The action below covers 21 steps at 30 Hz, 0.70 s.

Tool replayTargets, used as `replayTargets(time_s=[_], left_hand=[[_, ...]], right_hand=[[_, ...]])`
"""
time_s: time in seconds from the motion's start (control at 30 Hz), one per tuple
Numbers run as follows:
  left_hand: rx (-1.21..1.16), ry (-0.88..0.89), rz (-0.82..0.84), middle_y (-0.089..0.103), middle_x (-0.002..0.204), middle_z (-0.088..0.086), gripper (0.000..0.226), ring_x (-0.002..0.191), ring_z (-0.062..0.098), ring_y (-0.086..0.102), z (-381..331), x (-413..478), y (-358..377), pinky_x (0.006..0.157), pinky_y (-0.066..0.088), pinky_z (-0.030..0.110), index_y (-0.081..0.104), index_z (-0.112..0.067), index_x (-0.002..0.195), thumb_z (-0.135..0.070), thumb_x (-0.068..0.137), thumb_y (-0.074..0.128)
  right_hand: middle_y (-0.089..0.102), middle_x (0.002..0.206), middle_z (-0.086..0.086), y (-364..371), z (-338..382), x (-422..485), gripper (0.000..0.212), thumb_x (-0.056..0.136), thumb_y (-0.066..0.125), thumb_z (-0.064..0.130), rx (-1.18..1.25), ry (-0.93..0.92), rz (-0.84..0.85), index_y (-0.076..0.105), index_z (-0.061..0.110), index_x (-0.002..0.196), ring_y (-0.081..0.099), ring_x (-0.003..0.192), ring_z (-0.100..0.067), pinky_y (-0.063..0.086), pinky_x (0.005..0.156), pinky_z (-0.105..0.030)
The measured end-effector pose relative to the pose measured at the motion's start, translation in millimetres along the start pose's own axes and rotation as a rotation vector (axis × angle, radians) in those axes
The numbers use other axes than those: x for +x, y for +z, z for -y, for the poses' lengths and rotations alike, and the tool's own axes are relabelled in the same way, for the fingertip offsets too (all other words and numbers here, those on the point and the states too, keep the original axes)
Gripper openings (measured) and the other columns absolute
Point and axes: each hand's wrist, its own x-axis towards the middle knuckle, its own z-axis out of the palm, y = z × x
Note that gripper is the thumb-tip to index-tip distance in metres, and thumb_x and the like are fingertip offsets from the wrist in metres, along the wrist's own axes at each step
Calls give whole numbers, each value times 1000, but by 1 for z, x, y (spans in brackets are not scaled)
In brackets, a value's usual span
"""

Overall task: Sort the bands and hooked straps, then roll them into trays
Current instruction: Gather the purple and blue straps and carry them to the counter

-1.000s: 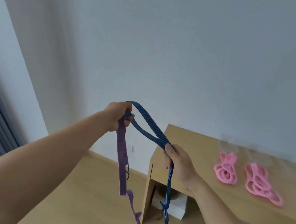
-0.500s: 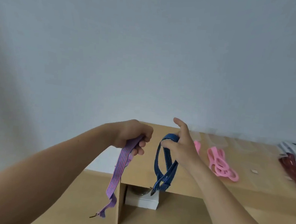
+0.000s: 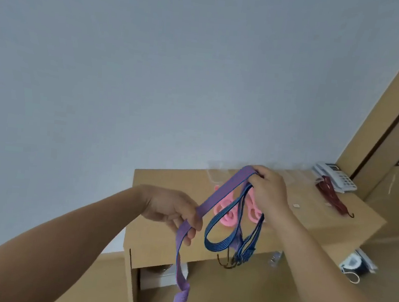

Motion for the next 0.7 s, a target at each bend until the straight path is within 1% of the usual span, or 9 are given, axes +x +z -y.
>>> replayTargets(time_s=[0.07,0.17,0.23,0.3,0.4,0.5,0.57,0.63,0.7], left_hand=[[75,-19,43,65,82,8,11,92,32,64,5,12,3,96,48,42,62,-13,81,-11,91,57],[-40,107,22,55,69,2,13,72,27,59,-19,27,3,78,52,31,58,-16,72,-16,84,59],[-140,207,-15,48,64,2,20,61,22,50,-50,40,2,65,48,25,55,-18,69,-13,88,58],[-132,281,-34,42,62,3,25,56,20,42,-82,56,7,57,42,24,52,-15,69,-7,93,55],[176,315,-19,44,62,5,22,52,18,43,-121,87,27,56,38,26,48,-10,69,-3,89,55],[339,340,55,54,66,6,5,53,17,50,-149,110,55,59,39,29,57,-4,85,0,87,57],[420,371,63,58,65,5,8,52,15,52,-162,124,63,57,42,26,63,-7,82,0,83,59],[561,387,12,59,63,6,4,51,15,54,-168,138,61,56,45,25,63,-4,83,-2,80,62],[720,344,-61,63,65,7,11,51,14,56,-164,158,56,55,46,21,63,0,86,-8,78,67]], right_hand=[[68,67,-8,-15,-12,5,22,84,55,12,-25,61,-86,70,19,70,54,63,-19,43,59,-30],[57,47,16,-41,-30,-2,18,84,71,25,-135,164,-50,65,21,68,50,51,-13,34,41,-13],[63,68,27,-56,-38,-17,22,77,80,38,-170,194,45,66,32,93,57,62,2,41,51,-12],[63,106,22,-67,-43,-33,62,73,83,40,-263,148,98,52,40,128,60,94,-6,46,72,-26],[65,98,0,-73,-47,-49,75,75,83,34,-246,119,59,43,44,138,60,92,-15,48,80,-33],[63,78,0,-82,-59,-57,24,91,68,35,-212,123,62,66,23,111,44,64,-8,38,66,-31],[44,57,1,-95,-72,-59,35,98,57,36,-244,153,9,60,7,79,31,53,-9,26,58,-30],[31,46,7,-115,-85,-58,42,99,55,31,-265,217,-109,46,14,61,29,45,-8,22,53,-28],[38,42,8,-138,-98,-53,40,97,55,25,-297,240,-238,53,22,57,35,43,-7,24,49,-25]])
